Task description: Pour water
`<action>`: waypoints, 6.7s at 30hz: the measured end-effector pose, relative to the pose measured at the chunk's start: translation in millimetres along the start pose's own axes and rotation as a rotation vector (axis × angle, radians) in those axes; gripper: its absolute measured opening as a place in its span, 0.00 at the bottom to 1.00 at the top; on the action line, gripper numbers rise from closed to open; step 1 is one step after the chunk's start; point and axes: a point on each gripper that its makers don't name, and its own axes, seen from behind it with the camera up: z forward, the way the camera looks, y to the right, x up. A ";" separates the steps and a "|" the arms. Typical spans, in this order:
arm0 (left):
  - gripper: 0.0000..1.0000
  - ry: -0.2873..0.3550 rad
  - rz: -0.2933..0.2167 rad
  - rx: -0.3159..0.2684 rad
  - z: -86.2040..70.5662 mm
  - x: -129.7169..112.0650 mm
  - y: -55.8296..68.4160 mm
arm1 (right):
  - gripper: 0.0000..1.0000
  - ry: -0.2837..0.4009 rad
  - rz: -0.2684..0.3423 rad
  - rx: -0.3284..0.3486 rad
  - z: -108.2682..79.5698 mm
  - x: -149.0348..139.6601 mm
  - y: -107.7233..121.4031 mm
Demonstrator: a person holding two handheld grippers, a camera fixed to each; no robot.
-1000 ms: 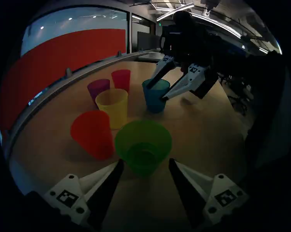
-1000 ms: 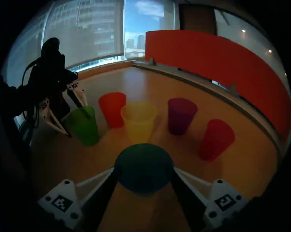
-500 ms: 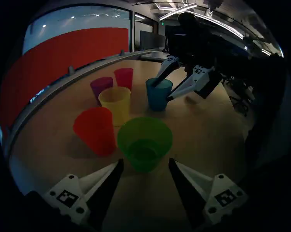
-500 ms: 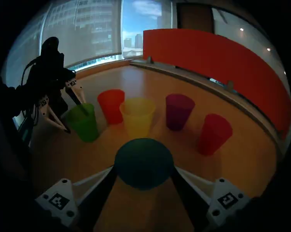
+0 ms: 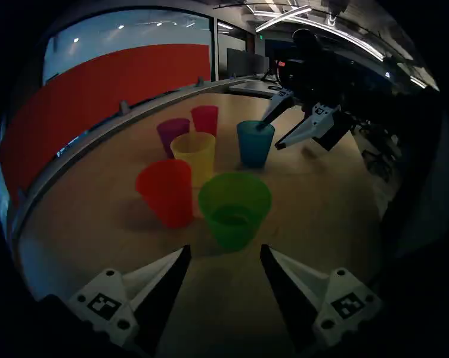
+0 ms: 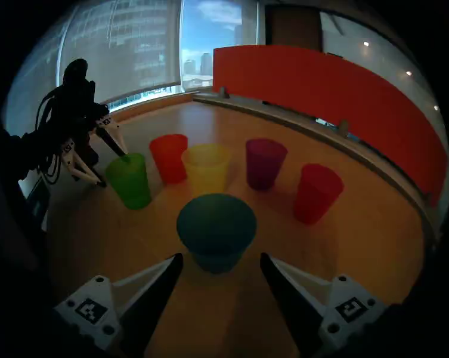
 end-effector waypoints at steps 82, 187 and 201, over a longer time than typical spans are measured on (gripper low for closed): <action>0.86 0.581 -0.384 0.848 -144.6 70.7 -113.4 | 1.00 0.607 0.259 -0.805 -132.2 105.5 96.6; 0.86 0.591 -0.358 0.970 -130.5 2.3 -143.0 | 1.00 0.653 0.256 -0.886 -142.5 71.7 99.9; 0.86 0.591 -0.358 0.970 -130.1 2.5 -143.0 | 1.00 0.709 0.285 -0.801 -119.4 71.9 105.4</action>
